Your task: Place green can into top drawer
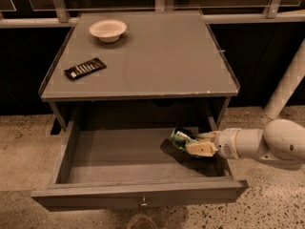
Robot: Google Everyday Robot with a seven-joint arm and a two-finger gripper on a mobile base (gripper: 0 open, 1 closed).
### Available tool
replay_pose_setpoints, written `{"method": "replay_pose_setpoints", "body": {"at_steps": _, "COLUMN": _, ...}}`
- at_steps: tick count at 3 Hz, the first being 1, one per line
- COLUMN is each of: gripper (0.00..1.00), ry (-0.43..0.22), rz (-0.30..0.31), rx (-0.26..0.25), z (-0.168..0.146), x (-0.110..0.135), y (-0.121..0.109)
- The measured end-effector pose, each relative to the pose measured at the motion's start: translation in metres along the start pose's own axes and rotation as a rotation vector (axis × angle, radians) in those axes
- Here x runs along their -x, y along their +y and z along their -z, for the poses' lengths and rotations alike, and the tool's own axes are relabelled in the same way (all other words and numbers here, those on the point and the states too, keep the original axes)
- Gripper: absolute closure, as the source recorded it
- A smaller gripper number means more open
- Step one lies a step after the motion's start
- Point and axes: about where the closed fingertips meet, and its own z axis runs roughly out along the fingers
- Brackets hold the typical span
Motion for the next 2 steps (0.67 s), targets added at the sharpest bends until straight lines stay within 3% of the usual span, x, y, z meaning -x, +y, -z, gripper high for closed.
{"method": "replay_pose_setpoints", "body": {"at_steps": 2, "gripper": 0.34, "ry": 0.000, "rz": 0.000, "rx": 0.000, "z": -0.0001, "x": 0.0000, "y": 0.0001}}
